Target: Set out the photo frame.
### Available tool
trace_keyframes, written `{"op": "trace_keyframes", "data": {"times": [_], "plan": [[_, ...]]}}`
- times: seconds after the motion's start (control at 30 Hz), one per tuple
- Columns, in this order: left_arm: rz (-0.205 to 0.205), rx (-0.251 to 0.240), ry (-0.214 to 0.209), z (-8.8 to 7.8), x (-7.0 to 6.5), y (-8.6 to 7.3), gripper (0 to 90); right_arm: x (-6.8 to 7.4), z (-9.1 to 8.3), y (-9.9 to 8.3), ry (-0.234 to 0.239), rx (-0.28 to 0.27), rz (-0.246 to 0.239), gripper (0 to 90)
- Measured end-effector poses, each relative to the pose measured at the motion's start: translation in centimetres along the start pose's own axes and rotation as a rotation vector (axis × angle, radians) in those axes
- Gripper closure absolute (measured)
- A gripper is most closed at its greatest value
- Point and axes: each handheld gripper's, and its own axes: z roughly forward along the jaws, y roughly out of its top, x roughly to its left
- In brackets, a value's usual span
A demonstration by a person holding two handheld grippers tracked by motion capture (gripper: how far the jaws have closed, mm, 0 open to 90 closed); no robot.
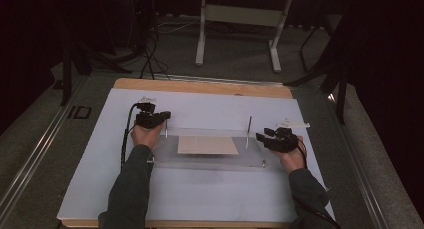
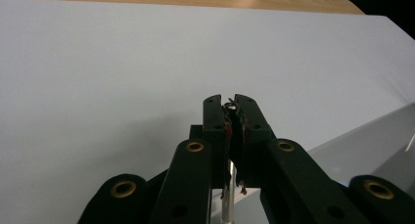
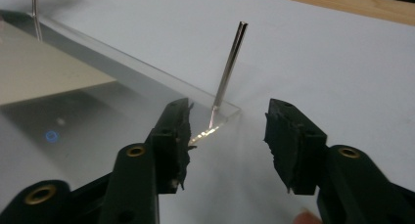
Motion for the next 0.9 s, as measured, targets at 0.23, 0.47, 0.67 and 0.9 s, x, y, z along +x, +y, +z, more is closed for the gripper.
{"op": "trace_keyframes", "data": {"times": [0.23,0.47,0.67,0.9], "plan": [[-0.004,0.004,0.000,0.1,0.1,0.1,85.0,-0.2,-0.6,-0.4,-0.006,-0.006,-0.016,43.1],[-0.009,0.010,0.001,0.1,0.1,0.2,84.9,-0.1,-0.7,-1.1,-0.015,0.021,-0.038,44.0],[-0.010,0.011,0.000,0.1,0.1,0.2,85.0,0.2,-1.0,-1.6,0.022,0.007,-0.071,47.8],[-0.014,0.012,-0.003,0.2,0.1,0.2,84.9,0.2,-1.2,-2.2,0.042,0.001,-0.077,47.9]]}}
